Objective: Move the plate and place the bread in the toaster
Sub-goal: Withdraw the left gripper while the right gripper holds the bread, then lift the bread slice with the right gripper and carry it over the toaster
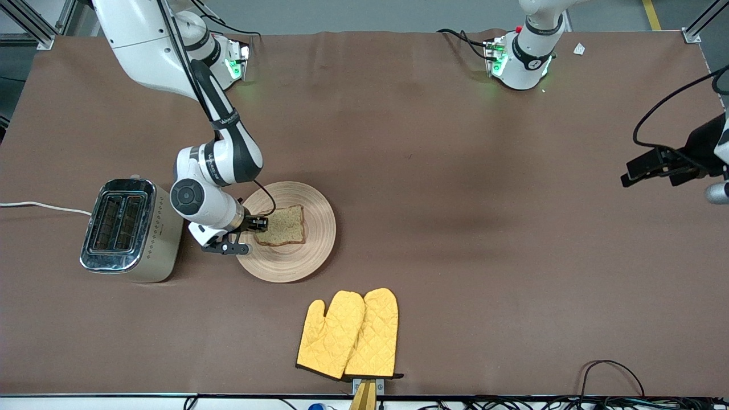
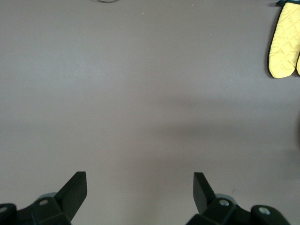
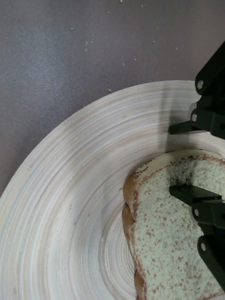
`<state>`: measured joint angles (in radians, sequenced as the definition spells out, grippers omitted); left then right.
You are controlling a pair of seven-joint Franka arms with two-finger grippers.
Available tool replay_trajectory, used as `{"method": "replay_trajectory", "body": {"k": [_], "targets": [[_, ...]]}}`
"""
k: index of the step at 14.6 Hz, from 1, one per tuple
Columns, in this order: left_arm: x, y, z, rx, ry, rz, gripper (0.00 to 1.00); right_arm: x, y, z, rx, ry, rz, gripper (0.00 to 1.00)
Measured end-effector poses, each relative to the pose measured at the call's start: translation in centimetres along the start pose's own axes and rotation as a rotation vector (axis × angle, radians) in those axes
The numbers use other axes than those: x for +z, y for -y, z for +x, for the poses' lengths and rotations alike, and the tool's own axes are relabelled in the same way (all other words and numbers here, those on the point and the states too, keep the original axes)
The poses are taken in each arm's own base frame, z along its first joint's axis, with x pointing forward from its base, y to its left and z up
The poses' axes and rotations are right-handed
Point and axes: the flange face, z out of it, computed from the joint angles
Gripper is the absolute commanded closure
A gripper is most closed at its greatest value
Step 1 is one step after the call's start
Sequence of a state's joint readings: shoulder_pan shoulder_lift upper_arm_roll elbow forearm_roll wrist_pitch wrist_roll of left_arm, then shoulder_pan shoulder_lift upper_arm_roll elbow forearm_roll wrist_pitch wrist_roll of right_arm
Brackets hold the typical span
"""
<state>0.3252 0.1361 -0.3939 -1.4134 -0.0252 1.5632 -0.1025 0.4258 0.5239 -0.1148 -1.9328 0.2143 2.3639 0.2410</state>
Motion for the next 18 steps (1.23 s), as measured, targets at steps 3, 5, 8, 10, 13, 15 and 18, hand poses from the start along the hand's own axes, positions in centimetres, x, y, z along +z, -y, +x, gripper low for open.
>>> {"method": "replay_trajectory", "body": {"k": [3, 5, 8, 10, 13, 15, 18], "targets": [[-1.3, 0.1, -1.7, -0.011, -0.015, 0.022, 0.0, 0.1, 0.3, -0.1, -0.002, 0.003, 0.003, 0.79], [-1.6, 1.0, -1.9, -0.028, -0.018, 0.027, 0.0, 0.2, 0.6, -0.3, -0.009, 0.002, 0.003, 0.94], [-1.8, 1.1, -2.3, -0.03, -0.013, 0.032, 0.0, 0.2, 0.8, -0.3, -0.012, 0.003, 0.002, 1.0], [-2.0, 0.5, -2.5, -0.023, -0.015, 0.036, 0.0, 0.1, 0.9, -0.4, -0.017, 0.03, -0.003, 1.0], [-2.9, -0.9, -3.3, -0.006, -0.021, 0.043, 0.0, -2.9, 1.3, 0.2, -0.053, 0.117, -0.037, 1.0], [-3.3, -1.4, -3.9, 0.0, -0.02, 0.047, 0.0, -8.8, 0.0, 1.7, -0.083, 0.135, -0.129, 1.0], [-3.8, -1.7, -4.4, 0.004, -0.025, 0.05, 0.0, -17.7, -2.7, 2.8, -0.086, 0.136, -0.259, 1.0]]}}
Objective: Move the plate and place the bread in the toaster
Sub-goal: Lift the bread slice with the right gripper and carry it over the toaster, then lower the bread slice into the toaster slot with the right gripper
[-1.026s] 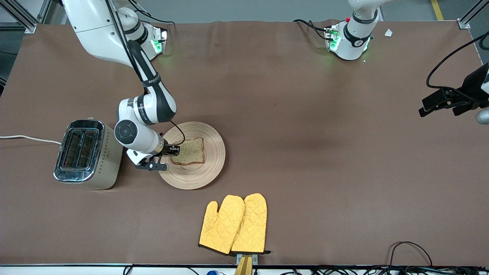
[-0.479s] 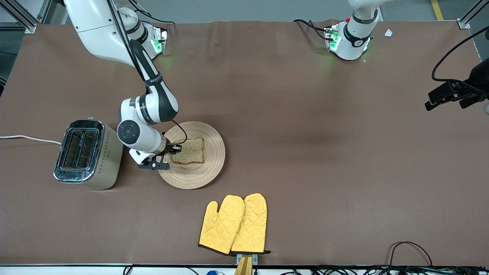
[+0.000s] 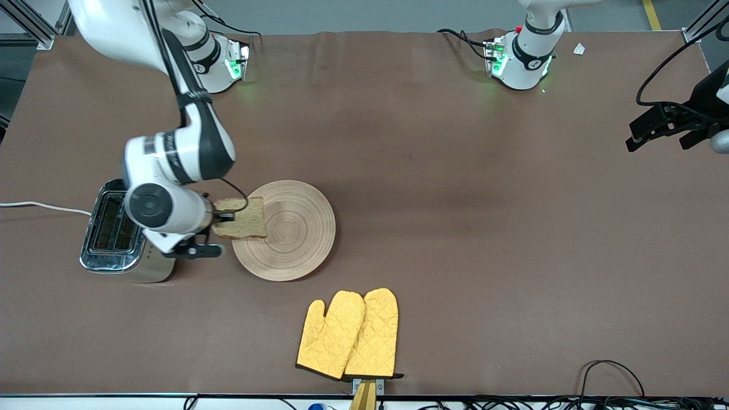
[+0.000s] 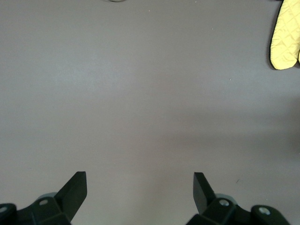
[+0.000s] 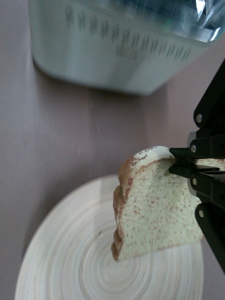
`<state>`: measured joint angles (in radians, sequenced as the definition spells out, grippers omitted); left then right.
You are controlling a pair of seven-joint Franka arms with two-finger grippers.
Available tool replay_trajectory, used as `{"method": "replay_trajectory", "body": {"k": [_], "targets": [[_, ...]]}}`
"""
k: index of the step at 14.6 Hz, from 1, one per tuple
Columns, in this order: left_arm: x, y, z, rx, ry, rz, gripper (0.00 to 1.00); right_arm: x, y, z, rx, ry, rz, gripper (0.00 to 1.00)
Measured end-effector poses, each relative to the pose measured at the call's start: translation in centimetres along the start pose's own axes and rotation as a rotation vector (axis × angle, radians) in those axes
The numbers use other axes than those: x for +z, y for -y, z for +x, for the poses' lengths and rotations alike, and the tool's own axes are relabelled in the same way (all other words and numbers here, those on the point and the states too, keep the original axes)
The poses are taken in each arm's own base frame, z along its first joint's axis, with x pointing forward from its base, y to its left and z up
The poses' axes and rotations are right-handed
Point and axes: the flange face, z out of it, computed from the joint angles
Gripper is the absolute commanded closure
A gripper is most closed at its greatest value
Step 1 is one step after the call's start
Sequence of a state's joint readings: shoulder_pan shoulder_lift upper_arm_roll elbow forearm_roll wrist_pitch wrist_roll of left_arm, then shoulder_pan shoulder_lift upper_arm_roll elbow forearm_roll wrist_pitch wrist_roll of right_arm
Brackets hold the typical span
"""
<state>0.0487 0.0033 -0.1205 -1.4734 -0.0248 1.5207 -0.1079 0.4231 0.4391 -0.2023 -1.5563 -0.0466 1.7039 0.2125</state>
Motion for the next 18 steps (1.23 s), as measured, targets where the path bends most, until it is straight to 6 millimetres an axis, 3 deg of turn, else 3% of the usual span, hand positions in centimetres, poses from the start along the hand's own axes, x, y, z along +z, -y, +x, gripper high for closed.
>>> {"method": "replay_trajectory", "body": {"k": [3, 6, 13, 18], "targets": [[0.3, 0.6, 0.0, -0.011, 0.007, 0.002, 0.0, -3.5, -2.7, -0.4, 0.001, -0.013, -0.204, 1.0], [0.5, 0.9, -0.1, -0.016, 0.009, 0.002, 0.0, -4.6, -5.4, -0.4, 0.015, -0.014, -0.449, 1.0], [1.5, 1.2, -1.6, -0.019, -0.071, -0.008, 0.0, -5.2, -8.6, 0.3, 0.083, -0.041, -0.745, 1.0], [1.9, 1.7, -2.2, -0.023, -0.083, -0.009, 0.0, -2.9, -10.8, 1.7, 0.172, -0.035, -0.804, 1.0]]}}
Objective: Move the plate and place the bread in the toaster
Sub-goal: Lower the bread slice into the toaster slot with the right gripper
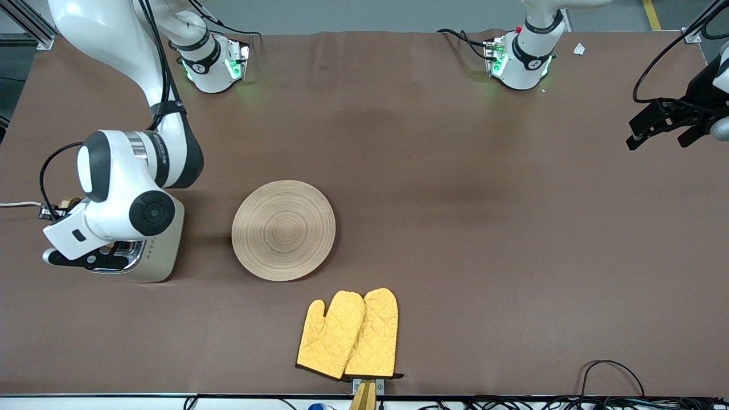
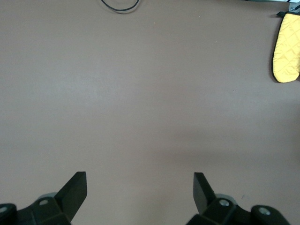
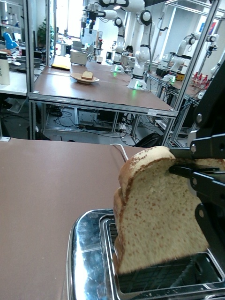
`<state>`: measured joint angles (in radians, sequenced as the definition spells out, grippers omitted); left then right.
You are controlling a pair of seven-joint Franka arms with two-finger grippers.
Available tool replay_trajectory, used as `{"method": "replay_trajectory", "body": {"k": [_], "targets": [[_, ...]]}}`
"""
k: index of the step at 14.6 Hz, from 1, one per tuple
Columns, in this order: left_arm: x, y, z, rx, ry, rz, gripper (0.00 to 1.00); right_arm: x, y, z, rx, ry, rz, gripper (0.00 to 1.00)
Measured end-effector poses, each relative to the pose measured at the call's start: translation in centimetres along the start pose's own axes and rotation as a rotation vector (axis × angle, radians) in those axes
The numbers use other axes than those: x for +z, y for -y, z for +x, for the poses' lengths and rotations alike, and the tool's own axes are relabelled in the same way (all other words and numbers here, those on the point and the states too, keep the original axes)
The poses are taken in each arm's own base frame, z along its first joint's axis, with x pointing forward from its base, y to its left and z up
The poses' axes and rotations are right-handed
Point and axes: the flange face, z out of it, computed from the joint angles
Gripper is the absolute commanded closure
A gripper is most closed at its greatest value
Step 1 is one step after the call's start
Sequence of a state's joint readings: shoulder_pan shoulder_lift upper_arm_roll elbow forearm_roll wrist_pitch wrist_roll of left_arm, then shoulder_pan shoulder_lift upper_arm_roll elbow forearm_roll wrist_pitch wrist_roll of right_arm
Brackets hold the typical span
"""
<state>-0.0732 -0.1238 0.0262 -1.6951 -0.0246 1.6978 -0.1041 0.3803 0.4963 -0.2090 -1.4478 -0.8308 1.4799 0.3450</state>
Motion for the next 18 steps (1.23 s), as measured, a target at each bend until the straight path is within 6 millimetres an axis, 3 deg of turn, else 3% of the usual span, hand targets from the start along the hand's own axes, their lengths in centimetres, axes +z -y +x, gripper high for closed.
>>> {"method": "replay_trajectory", "body": {"k": [5, 11, 14, 18], "targets": [[0.0, 0.0, 0.1, 0.001, -0.005, 0.0, 0.0, 1.8, 2.1, 0.7, 0.038, 0.035, -0.023, 1.0], [0.1, 0.5, 0.1, -0.004, 0.002, 0.001, 0.0, 1.1, 3.1, 0.1, 0.058, 0.051, -0.02, 1.0], [0.3, 0.5, 0.0, -0.004, 0.014, 0.002, 0.0, 0.2, 5.2, -0.9, 0.04, 0.079, -0.001, 1.0], [0.3, 0.5, 0.0, -0.004, 0.015, 0.002, 0.0, 2.1, 8.0, -1.7, -0.007, 0.12, -0.025, 1.0]]}}
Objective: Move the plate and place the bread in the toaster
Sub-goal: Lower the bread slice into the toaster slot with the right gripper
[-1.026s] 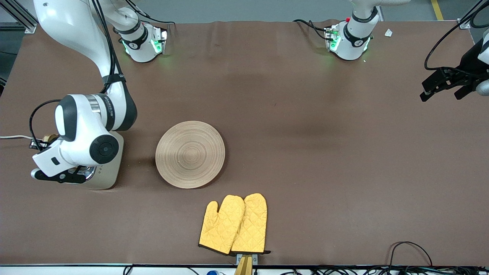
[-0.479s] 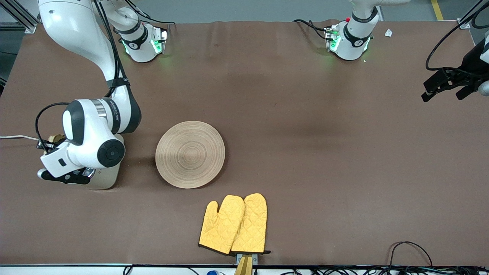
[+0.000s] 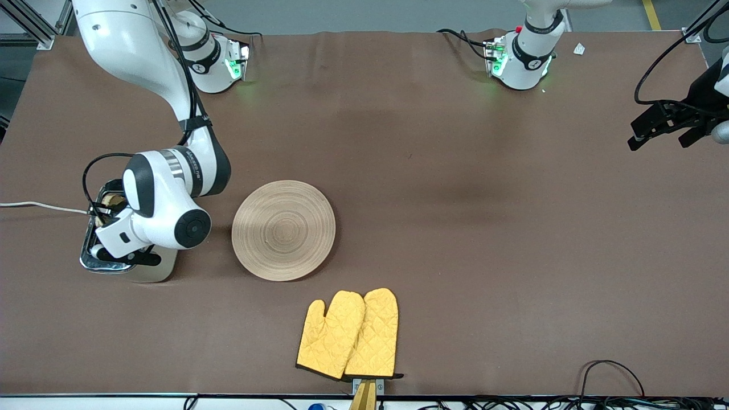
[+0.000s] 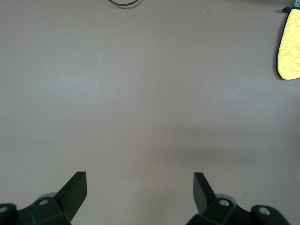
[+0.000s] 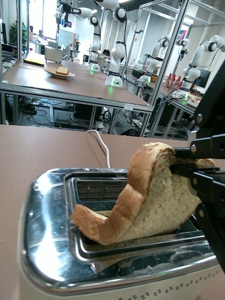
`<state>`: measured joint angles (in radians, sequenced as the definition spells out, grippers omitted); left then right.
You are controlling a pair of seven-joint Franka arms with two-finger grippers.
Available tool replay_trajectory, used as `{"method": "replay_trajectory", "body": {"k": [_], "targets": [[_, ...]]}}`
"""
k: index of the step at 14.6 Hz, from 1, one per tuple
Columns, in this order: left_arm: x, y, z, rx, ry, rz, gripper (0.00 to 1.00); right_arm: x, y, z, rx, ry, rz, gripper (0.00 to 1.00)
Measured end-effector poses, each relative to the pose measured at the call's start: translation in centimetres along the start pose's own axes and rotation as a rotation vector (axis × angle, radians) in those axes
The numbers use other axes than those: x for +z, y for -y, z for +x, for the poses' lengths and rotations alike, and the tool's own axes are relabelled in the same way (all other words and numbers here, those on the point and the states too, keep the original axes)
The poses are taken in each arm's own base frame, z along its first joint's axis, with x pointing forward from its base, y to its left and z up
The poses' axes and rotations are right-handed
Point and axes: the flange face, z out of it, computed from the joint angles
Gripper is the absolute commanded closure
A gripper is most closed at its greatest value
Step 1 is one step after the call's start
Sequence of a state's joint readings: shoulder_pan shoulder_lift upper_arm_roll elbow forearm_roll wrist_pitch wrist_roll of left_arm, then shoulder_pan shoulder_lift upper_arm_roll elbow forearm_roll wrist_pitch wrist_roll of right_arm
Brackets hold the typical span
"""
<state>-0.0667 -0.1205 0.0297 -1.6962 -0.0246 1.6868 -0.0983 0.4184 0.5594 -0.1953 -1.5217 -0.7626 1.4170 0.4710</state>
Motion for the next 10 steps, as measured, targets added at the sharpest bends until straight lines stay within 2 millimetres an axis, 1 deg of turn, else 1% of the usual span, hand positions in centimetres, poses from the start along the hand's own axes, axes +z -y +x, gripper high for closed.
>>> {"method": "replay_trajectory", "body": {"k": [5, 10], "targets": [[0.05, 0.08, 0.03, -0.002, 0.001, 0.0, 0.0, 1.24, 0.93, -0.4, -0.021, 0.026, -0.017, 1.0], [0.06, 0.1, 0.04, -0.002, 0.001, 0.0, 0.0, 1.19, 0.04, -0.89, -0.012, 0.051, -0.025, 1.0]]}}
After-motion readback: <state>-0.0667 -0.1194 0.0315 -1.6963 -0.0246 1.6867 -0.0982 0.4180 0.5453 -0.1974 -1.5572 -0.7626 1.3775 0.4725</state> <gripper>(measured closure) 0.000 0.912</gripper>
